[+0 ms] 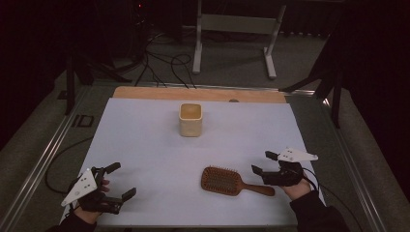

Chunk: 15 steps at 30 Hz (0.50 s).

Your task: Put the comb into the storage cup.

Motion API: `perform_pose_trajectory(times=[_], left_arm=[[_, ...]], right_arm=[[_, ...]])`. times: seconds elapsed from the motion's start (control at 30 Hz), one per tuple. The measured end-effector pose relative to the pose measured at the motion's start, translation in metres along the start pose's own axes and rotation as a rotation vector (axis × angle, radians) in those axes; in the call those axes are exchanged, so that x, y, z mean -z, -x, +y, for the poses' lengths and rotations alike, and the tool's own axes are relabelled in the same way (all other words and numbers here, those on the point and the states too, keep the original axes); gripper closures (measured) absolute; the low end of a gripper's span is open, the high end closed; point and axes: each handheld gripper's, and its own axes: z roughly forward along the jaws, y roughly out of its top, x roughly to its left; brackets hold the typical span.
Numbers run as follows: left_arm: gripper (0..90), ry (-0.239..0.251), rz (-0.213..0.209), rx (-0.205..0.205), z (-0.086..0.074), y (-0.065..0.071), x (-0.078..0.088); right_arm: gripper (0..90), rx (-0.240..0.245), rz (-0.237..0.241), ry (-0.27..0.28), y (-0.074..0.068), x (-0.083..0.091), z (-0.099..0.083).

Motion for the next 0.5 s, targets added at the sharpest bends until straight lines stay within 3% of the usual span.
perform_pose_trajectory(times=[0.33,0.5], left_arm=[[0.2,-0.005,-0.003,0.001,0.000,0.000,0.000],[0.2,-0.007,-0.005,0.001,-0.001,0.000,-0.001]], right_arm=[[40.9,-0.033,-0.003,-0.050,0.009,-0.004,-0.009],[49.6,-0.010,-0.009,-0.116,0.009,-0.006,-0.012]])
